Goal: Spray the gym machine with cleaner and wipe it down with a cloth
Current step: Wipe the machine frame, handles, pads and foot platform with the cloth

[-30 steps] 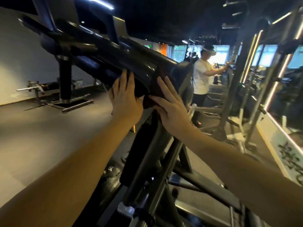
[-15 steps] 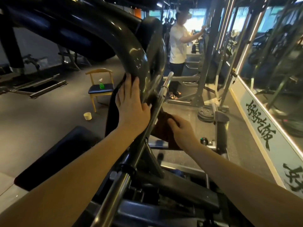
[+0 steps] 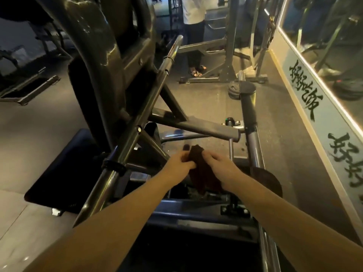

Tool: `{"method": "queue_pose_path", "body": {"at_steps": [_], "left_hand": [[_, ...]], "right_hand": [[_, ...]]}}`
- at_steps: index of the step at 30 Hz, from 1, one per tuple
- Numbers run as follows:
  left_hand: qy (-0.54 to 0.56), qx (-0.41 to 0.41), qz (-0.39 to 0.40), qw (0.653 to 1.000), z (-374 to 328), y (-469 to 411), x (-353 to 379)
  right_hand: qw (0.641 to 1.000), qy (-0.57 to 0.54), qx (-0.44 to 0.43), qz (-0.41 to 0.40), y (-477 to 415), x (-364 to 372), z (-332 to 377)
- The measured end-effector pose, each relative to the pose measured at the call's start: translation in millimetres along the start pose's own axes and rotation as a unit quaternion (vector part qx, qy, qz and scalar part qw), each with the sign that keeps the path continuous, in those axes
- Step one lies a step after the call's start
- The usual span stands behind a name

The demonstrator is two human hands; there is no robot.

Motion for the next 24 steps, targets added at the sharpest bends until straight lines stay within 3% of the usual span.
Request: {"method": "queue_pose_path", "body": {"at_steps": [6, 14, 17, 20, 24], "left_hand": [[-0.043, -0.068, 0.020, 0.997, 32.0, 16.0, 28.1], [-0.150, -0.100, 0.047, 0.982, 58.0, 29.8, 44.9], [-0.047, -0.170, 0.045, 0.983, 70.9, 36.9, 51.8], [0.087, -0.276, 0.003, 0.957, 91.3, 45.5, 53.2], [0.079, -0.305, 0.007, 0.949, 115.0, 43.3, 41.7]], "right_hand": [[0.989, -0.092, 0.085, 0.074, 4.4, -19.1, -57.6], [0.988, 0.143, 0.055, 0.033, 3.8, -26.6, -90.0], [0.991, 0.122, 0.059, 0.023, 2.5, -28.3, -102.8], [0.993, 0.072, 0.088, 0.018, 1.9, -29.8, -116.3], [0.992, 0.043, 0.119, 0.013, -1.0, -27.3, -132.7]]}}
Point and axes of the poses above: each hand's wrist, its own y-axis away from the middle knuckle, its own x-axis out of the palm, z = x × y, the point moved 7 cm from there along -y, towards the middle knuckle, and after that the axes turned 7 degrees about x, right-handed, at the moved point
